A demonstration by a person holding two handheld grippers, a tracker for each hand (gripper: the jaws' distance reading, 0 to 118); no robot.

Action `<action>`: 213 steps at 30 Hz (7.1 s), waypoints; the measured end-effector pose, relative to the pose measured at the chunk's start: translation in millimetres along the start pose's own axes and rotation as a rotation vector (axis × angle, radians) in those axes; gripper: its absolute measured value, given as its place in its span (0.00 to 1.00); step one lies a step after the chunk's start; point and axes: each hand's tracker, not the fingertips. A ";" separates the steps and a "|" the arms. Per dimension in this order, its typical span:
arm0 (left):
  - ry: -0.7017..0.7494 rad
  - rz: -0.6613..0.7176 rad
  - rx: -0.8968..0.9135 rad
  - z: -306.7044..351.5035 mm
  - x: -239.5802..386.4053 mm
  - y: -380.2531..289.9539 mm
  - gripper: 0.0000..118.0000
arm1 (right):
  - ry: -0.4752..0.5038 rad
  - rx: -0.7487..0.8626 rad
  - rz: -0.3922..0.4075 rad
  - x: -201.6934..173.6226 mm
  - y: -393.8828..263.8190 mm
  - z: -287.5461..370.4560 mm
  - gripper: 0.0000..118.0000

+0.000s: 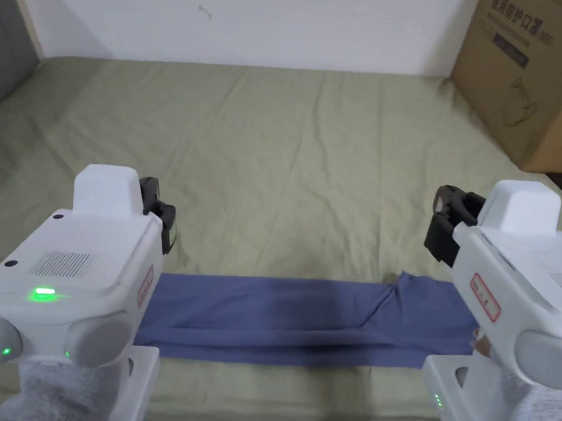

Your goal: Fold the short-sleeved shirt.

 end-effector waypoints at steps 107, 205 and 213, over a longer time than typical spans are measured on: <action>-0.752 0.109 -0.667 -105.3 234.4 -69.5 0.04 | -0.193 -0.200 -0.016 89.4 -29.4 13.4 0.00; -0.295 0.017 -0.457 -112.9 163.8 -45.5 0.00 | -0.103 -0.181 -0.035 66.7 -33.5 6.9 0.00; -0.336 -0.142 -0.694 -118.1 204.4 -141.0 0.00 | -0.087 -0.189 -0.003 60.3 -30.0 3.9 0.00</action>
